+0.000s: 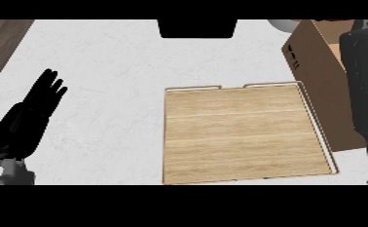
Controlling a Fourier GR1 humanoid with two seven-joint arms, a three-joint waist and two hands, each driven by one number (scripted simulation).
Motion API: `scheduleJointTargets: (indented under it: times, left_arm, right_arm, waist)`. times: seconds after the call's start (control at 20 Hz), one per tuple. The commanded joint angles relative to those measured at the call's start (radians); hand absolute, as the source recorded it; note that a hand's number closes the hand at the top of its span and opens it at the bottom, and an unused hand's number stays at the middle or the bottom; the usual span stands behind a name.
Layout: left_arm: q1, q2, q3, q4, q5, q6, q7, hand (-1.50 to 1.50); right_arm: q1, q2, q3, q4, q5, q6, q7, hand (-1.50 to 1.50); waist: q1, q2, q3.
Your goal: Pick the bell pepper from the tray and place it in the cardboard box
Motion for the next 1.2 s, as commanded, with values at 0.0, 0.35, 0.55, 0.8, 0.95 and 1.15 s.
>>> scheduleJointTargets:
  times: [0.0,0.35,0.55,0.8,0.95,1.15]
  left_arm:
    - [0.001,0.012,0.029,0.059,0.02,-0.045,-0.049,0.0]
    - [-0.023,0.017,0.029,0.018,0.019,-0.026,0.019,0.0]
    - [-0.042,0.014,0.028,0.054,0.012,-0.046,-0.021,0.0]
    - [0.034,-0.043,-0.032,-0.031,-0.057,0.009,-0.01,0.0]
    - [-0.043,-0.016,-0.005,-0.013,-0.019,0.008,0.044,0.0]
    - [-0.023,-0.001,0.031,0.021,0.004,-0.03,0.007,0.0]
  right_arm:
    - [0.014,-0.034,-0.032,0.084,-0.005,-0.099,-0.063,1.5]
    - [0.148,-0.062,-0.087,0.157,-0.055,-0.252,-0.202,1.5]
    - [0.083,-0.094,-0.136,0.325,-0.095,-0.295,-0.274,1.5]
    - [0.168,-0.061,-0.196,0.352,-0.181,-0.237,-0.252,1.5]
    - [0.216,-0.028,-0.221,0.391,-0.194,-0.286,-0.225,-1.5]
    - [0.249,-0.014,-0.21,0.337,-0.258,-0.307,-0.322,-1.5]
  waist:
    - [0.005,0.003,0.0]
    - [0.006,0.003,0.001]
    - [0.012,0.007,0.001]
    - [0.01,0.004,0.001]
    - [0.004,0.005,0.001]
    - [0.002,0.001,0.0]
